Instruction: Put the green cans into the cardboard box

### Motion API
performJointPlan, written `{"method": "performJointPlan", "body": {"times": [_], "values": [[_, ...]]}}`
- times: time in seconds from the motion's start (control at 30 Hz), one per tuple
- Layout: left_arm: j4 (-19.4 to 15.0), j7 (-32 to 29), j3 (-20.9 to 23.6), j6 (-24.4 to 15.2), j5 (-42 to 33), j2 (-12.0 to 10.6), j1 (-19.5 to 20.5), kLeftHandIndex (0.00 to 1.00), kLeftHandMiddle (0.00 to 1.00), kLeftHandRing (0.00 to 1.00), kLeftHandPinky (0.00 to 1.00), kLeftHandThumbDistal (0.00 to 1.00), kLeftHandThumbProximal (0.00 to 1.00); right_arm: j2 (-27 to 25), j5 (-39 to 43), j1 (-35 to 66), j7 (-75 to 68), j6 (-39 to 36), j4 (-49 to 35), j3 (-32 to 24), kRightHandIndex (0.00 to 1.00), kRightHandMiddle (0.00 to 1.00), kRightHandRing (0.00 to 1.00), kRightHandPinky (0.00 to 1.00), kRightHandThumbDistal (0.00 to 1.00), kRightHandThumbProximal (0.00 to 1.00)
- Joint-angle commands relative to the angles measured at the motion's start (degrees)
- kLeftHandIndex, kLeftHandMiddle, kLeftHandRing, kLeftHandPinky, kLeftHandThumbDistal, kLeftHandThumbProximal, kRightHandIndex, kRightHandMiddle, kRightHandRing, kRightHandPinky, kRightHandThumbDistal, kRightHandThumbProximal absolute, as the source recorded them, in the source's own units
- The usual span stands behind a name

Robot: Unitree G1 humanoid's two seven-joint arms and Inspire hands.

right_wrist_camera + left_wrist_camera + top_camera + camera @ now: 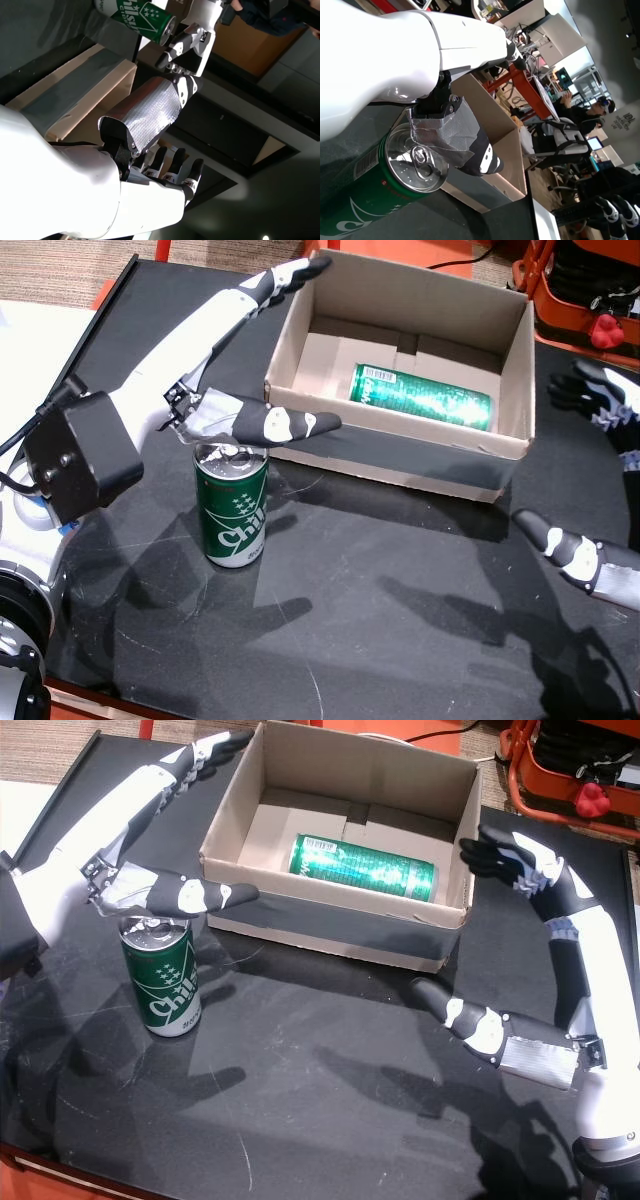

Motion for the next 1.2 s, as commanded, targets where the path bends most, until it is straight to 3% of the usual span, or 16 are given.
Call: {"method": "performJointPlan", "body": {"times": [0.0, 0.23, 0.4, 0.53, 0.77, 0.9, 1.17], "values": [[0.0, 0.1, 0.1, -0.2, -0.6, -0.1, 0.6, 0.97, 1.0, 1.0, 0.97, 0.88, 0.04, 0.2, 0.2, -0.6, 0.4, -0.6, 0.8, -0.9, 0.72, 0.73, 0.77, 0.82, 0.98, 0.37], [-0.1, -1.4, 0.3, 0.3, -1.5, 0.1, 2.0, 1.0, 1.0, 1.0, 0.98, 0.85, 0.05, 0.4, 1.3, -1.2, 2.0, 0.3, 1.6, -1.4, 0.73, 0.73, 0.78, 0.83, 0.96, 0.34], [-1.6, -6.3, 1.8, 0.0, -5.3, -0.1, 4.9, 1.0, 1.0, 1.0, 0.98, 0.82, 0.06, 0.6, 1.7, -2.5, 3.8, -0.8, 3.9, -2.4, 0.74, 0.73, 0.78, 0.83, 0.93, 0.36], [-3.5, -8.2, 2.8, -0.5, -7.9, -0.4, 8.0, 1.0, 1.0, 1.0, 0.97, 0.86, 0.07, 0.9, 2.2, -3.0, 5.2, -0.7, 4.8, -3.1, 0.74, 0.73, 0.78, 0.83, 0.91, 0.36], [-9.2, -16.8, 5.7, 1.3, -16.5, -1.1, 14.0, 1.0, 1.0, 1.0, 0.98, 0.83, 0.08, 1.5, 4.0, -4.1, 8.3, 0.2, 6.1, -4.5, 0.76, 0.74, 0.78, 0.83, 0.91, 0.34], [-11.2, -19.1, 6.9, 3.8, -19.0, -0.9, 15.1, 1.0, 1.0, 1.0, 0.98, 0.8, 0.07, 2.0, 3.6, -4.3, 8.9, 0.7, 6.1, -5.2, 0.76, 0.74, 0.78, 0.84, 0.9, 0.34], [-10.8, -20.3, 8.1, 4.6, -19.3, -0.7, 15.6, 1.0, 1.0, 1.0, 0.99, 0.8, 0.06, 2.1, 3.1, -5.0, 9.8, -0.1, 7.7, -6.3, 0.74, 0.73, 0.78, 0.83, 0.91, 0.35]]}}
